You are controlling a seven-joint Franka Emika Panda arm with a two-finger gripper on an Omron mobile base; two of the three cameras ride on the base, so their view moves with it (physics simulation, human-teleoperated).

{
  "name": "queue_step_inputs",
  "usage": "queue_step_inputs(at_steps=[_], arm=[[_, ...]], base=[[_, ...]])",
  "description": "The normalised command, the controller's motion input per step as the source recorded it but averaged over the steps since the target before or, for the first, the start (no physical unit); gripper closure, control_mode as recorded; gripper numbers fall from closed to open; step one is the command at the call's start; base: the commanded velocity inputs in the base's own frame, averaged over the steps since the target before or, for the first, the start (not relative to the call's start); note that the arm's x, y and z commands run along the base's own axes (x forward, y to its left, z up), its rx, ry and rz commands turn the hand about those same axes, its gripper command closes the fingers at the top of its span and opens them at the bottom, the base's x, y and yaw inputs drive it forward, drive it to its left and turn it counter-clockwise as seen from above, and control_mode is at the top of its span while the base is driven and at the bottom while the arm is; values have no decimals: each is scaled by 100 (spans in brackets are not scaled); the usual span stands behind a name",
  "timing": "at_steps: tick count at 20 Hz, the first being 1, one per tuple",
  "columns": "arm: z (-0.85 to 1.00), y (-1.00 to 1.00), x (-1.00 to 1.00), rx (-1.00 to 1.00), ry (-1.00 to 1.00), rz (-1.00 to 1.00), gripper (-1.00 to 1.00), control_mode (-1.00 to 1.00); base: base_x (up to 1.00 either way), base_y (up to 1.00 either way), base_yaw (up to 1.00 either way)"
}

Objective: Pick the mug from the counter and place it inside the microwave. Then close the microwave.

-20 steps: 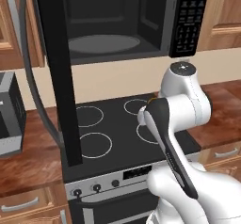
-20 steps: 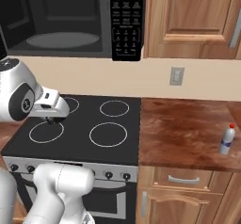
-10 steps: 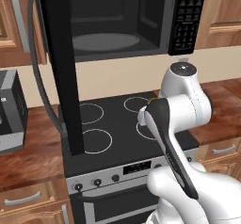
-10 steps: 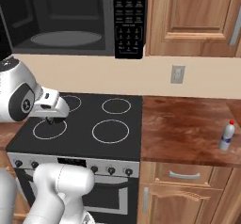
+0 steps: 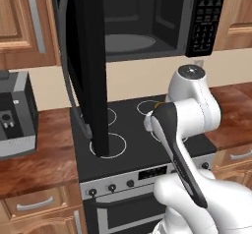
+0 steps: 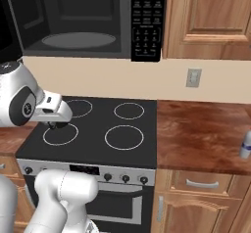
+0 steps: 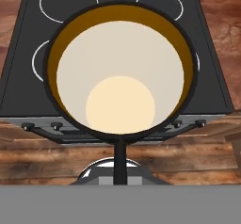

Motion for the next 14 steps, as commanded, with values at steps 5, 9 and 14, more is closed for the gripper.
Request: queue_step_inputs(at_steps=[5, 9, 14], arm=[[0, 0, 0, 0, 0, 0, 100, 100], [0, 0, 0, 0, 0, 0, 100, 100], [0, 0, 0, 0, 0, 0, 100, 100]], base=[[0, 8, 2], [3, 0, 0], [0, 0, 0]])
